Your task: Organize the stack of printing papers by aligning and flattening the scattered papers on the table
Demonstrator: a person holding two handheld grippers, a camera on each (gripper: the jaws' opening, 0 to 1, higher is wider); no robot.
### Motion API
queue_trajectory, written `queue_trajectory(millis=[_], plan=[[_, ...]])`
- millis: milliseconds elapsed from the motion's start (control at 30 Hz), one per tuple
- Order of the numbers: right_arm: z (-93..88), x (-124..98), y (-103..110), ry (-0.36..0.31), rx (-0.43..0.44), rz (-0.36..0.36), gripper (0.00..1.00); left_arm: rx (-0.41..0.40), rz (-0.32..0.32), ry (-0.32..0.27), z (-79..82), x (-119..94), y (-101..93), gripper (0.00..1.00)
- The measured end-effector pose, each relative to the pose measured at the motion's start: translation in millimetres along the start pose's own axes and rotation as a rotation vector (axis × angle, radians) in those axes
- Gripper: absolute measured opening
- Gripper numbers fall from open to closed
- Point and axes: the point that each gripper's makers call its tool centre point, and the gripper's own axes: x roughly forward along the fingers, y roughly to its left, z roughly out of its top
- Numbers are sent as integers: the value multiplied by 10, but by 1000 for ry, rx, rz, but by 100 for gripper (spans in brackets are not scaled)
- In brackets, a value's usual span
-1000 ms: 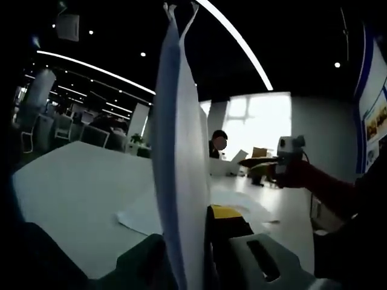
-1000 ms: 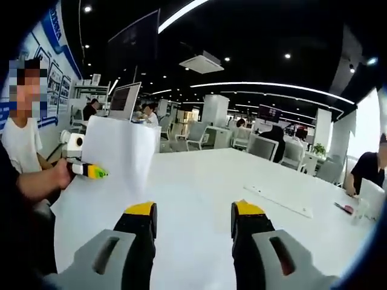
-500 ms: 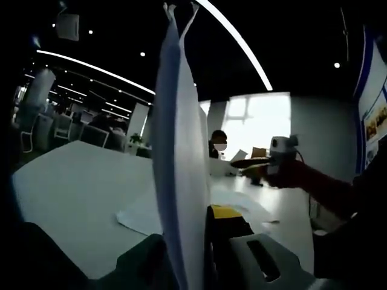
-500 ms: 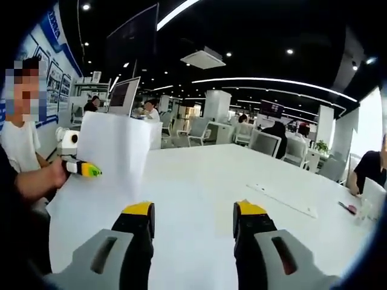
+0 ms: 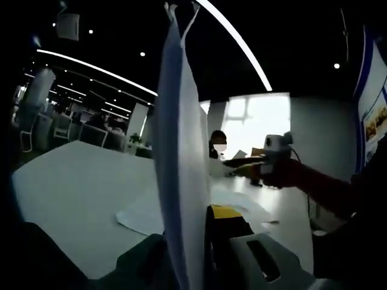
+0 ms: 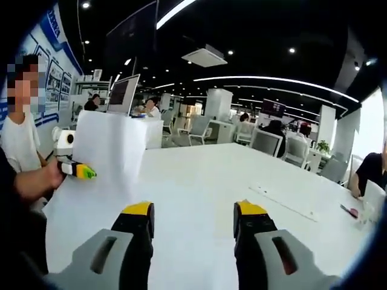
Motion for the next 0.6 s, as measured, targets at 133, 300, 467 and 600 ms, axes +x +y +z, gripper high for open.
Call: queue_trajectory(millis=[133, 300, 467, 600], plan=[[14, 42, 11, 1, -2, 5, 48, 2, 1, 2, -1, 1, 2, 6], [23, 81, 4, 2, -6, 11, 49, 5, 6, 4, -5, 5, 12, 6], [2, 134, -43, 4, -2, 18, 49, 7, 12, 5, -8, 9, 19, 6], [-22, 171, -62, 6, 3, 22, 49, 3, 16, 2, -4, 10, 28, 6]])
